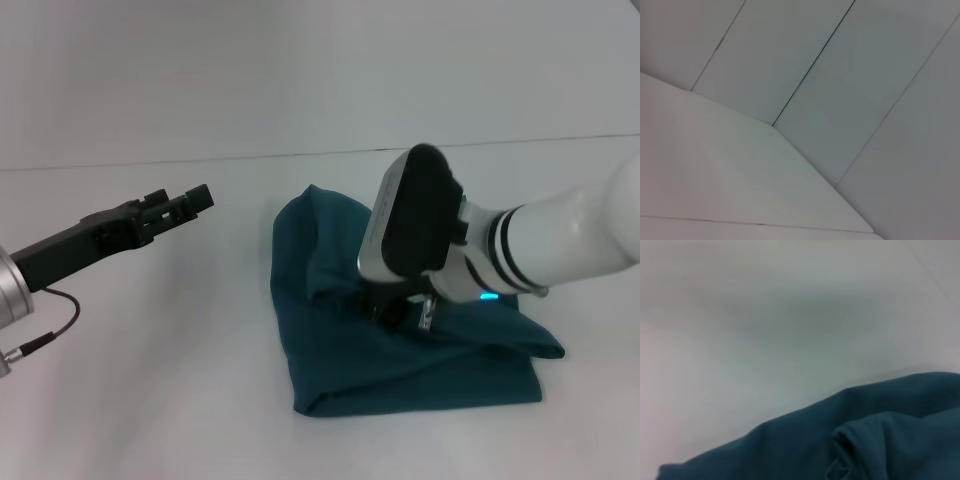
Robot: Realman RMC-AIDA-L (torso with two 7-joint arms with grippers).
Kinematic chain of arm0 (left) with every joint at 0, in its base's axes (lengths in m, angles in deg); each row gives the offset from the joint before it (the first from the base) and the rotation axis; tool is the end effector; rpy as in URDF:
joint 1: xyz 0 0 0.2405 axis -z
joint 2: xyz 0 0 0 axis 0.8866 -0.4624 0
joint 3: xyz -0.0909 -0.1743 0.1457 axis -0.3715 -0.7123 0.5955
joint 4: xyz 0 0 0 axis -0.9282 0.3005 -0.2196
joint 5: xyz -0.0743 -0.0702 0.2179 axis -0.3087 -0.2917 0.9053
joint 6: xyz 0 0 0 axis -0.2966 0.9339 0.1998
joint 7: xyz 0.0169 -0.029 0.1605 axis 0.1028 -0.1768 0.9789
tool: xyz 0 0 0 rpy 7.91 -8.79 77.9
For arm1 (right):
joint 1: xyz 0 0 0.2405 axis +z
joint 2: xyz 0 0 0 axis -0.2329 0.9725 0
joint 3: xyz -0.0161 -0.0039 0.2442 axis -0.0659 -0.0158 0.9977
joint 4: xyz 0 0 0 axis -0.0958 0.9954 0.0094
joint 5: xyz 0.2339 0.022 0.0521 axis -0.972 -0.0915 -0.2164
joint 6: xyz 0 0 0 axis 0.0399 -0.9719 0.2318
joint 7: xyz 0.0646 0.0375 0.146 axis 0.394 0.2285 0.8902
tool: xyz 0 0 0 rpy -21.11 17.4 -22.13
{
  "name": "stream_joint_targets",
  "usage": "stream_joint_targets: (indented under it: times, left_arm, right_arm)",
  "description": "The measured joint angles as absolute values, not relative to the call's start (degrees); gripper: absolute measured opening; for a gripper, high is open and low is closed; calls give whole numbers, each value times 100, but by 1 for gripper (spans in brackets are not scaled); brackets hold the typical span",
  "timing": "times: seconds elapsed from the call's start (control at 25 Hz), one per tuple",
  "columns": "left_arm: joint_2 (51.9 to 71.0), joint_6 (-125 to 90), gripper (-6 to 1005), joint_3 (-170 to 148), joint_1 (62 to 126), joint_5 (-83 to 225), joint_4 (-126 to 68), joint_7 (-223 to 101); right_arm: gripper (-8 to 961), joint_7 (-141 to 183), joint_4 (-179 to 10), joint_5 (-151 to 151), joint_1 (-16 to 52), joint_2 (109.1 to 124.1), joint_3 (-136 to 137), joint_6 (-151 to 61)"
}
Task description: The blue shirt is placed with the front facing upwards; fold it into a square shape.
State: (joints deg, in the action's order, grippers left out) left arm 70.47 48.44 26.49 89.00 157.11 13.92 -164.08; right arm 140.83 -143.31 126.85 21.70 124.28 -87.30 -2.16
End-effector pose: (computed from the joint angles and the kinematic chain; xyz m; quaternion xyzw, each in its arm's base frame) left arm -0.2539 0.3953 0.0078 -0.7997 -0.4198 -0.3692 0.2190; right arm 0.1629 0.4178 -0.0987 -0.9628 0.0609 -0.1129 0.2378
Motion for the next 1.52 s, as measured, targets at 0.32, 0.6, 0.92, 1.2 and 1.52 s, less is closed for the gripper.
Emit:
stream_joint_targets:
  times: [0.32,0.6,0.92,1.2,1.52]
  left_arm:
    - [7045,4852,926,2650,8903,15711,1415,-16415]
    - [7038,4854,926,2650,8929,15711,1415,-16417]
    - [7030,4880,925,2650,8952,15636,1421,-16455]
    - [7029,4859,925,2650,9000,15631,1399,-16461]
    - [7029,4835,925,2650,9025,15631,1379,-16464]
  right_arm:
    - [68,14156,-14589,12541,1982,12406,-8221,-294]
    - [67,14125,-14764,12417,1709,12394,-7750,-498]
    - [67,14160,-14780,12294,1504,12384,-7149,-877]
    - [66,14137,-14702,12278,1443,12385,-6942,-1275]
    - [85,14127,-14371,12327,1462,12385,-6981,-1780]
